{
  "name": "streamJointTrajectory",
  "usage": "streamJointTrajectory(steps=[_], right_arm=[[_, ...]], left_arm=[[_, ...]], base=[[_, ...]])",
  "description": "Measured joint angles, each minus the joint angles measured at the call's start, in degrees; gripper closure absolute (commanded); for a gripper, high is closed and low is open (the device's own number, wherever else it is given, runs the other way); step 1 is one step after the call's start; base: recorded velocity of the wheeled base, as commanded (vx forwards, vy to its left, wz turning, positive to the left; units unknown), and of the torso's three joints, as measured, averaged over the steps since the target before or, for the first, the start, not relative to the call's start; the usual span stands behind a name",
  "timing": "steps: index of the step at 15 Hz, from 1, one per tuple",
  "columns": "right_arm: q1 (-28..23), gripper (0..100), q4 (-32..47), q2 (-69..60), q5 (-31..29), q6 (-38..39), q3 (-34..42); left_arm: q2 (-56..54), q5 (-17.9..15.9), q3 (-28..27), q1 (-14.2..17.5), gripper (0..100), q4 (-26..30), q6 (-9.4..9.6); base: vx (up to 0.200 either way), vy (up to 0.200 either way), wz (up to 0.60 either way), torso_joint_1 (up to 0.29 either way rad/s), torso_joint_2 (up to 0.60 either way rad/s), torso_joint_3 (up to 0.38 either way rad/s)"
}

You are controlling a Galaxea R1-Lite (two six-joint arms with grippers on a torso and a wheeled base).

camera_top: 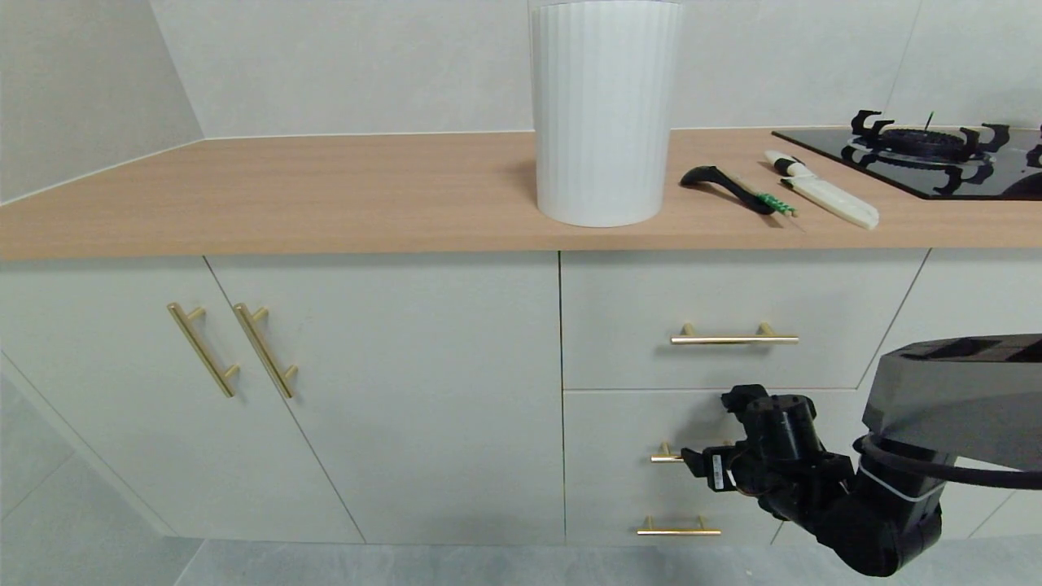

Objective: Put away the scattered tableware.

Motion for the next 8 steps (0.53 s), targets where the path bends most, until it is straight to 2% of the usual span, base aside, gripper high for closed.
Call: streamJointTrajectory(steps=[3, 8], right_arm=[[-0.68, 0, -0.27, 2.05, -2.55, 0.20, -2.12], [-0.94, 0, -0.16, 3.97, -2.89, 0.23, -3.06]], left_arm=[[0.00, 0.00, 0.00, 0.00, 0, 0.00, 0.02], [0.00, 0.00, 0.00, 0.00, 0, 0.00, 0.00]], base=[[0.000, 0.000, 0.00, 0.000, 0.00, 0.000], [0.000, 0.000, 0.00, 0.000, 0.00, 0.000]])
